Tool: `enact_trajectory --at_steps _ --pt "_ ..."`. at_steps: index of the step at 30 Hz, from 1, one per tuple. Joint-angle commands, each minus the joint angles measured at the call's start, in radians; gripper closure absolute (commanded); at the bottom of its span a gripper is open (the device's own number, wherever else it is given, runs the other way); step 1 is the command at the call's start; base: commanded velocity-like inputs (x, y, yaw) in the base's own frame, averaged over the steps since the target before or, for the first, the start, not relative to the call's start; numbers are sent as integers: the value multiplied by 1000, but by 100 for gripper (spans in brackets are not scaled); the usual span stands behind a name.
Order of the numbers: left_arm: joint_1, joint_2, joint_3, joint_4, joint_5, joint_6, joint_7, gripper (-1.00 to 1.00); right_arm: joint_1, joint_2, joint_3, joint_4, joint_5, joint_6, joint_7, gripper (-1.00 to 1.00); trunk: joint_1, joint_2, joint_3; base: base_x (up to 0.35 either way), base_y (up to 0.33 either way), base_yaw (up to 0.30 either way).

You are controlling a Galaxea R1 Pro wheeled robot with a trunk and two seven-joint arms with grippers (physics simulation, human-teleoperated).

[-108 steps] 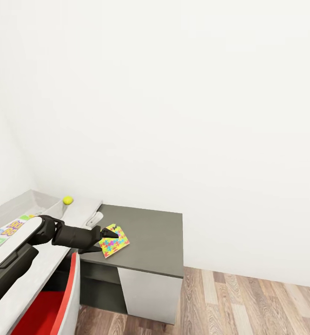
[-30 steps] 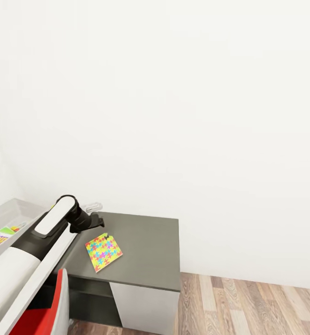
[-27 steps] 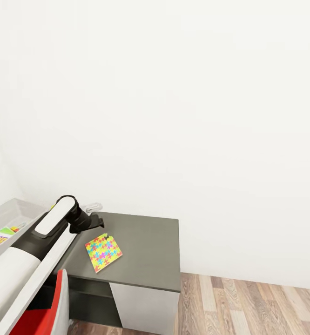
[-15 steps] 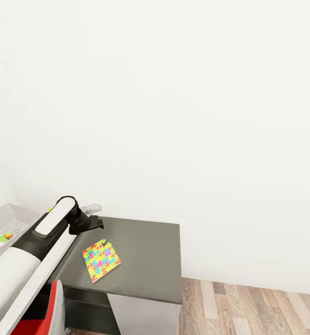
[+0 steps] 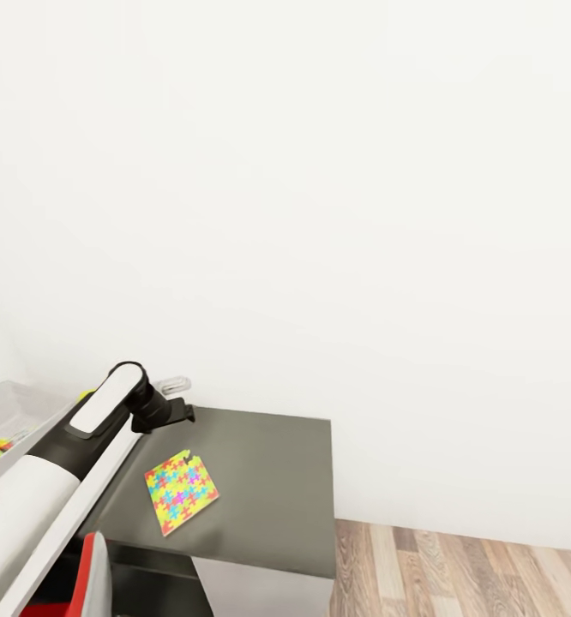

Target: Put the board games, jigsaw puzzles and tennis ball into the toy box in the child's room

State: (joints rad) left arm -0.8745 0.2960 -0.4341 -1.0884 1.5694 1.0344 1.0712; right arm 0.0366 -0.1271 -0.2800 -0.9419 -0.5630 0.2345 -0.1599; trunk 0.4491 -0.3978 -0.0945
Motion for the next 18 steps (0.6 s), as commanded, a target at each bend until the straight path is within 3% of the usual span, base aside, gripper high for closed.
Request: enact_trajectory --at_steps 1,10,18 --pt "-1 1 -2 -1 9 1 10 -100 0 0 1 -3 -9 4 -6 -100 1 -2 -2 112 -67 0" --pt "-1 -3 -3 -1 9 0 10 -100 0 0 1 -3 -9 5 -7 -100 1 -2 -2 69 -23 111" --pt "-1 -3 -5 3 9 -1 10 -100 0 -1 1 -3 -9 5 -7 -100 1 -2 -2 3 -1 15"
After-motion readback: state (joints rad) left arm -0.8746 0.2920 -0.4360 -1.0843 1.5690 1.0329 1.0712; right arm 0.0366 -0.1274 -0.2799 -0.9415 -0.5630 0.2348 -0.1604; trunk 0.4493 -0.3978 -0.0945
